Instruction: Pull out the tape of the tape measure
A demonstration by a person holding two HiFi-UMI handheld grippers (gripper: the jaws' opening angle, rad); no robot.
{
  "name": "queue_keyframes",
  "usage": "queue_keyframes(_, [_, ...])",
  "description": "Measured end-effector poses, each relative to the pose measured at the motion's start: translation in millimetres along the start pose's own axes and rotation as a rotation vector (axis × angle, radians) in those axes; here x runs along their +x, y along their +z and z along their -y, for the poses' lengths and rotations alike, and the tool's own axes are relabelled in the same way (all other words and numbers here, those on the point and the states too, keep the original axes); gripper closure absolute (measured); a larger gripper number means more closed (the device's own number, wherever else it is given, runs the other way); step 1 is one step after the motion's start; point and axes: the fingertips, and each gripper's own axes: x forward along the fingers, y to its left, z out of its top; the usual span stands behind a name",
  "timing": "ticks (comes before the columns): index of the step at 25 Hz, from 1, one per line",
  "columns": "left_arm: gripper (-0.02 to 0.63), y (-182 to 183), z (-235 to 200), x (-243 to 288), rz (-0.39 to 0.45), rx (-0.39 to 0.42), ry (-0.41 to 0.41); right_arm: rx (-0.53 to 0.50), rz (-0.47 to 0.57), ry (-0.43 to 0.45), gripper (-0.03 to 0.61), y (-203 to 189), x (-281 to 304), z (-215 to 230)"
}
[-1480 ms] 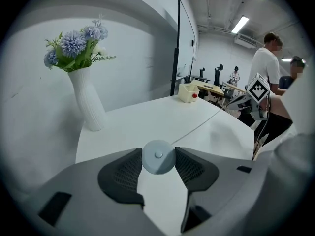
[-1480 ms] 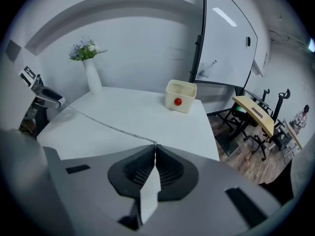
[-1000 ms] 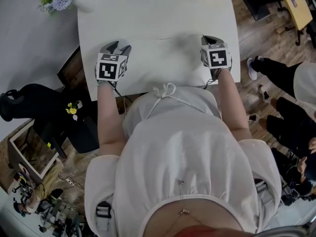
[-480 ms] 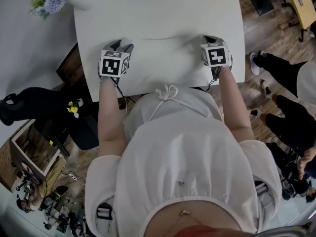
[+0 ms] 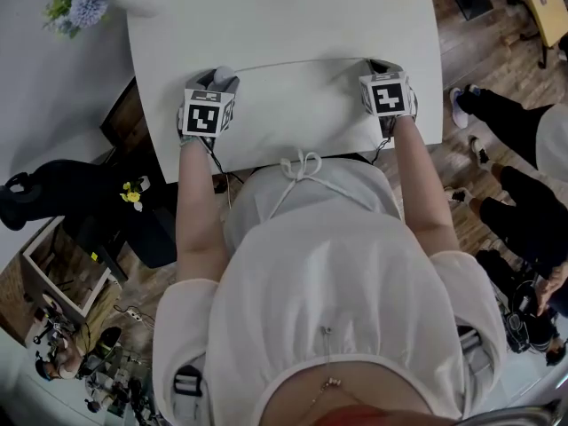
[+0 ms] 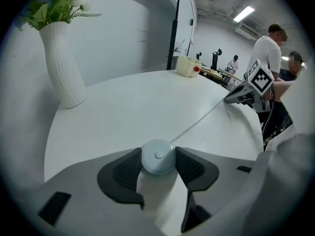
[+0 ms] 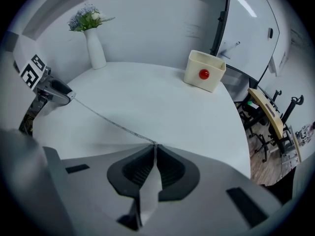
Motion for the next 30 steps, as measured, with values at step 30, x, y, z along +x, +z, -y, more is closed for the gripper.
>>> queue_keyframes(30, [0.381, 100, 24, -124, 0.465, 0.008, 0.080, 0.027, 0.478, -0.011, 0.471, 79, -116, 2])
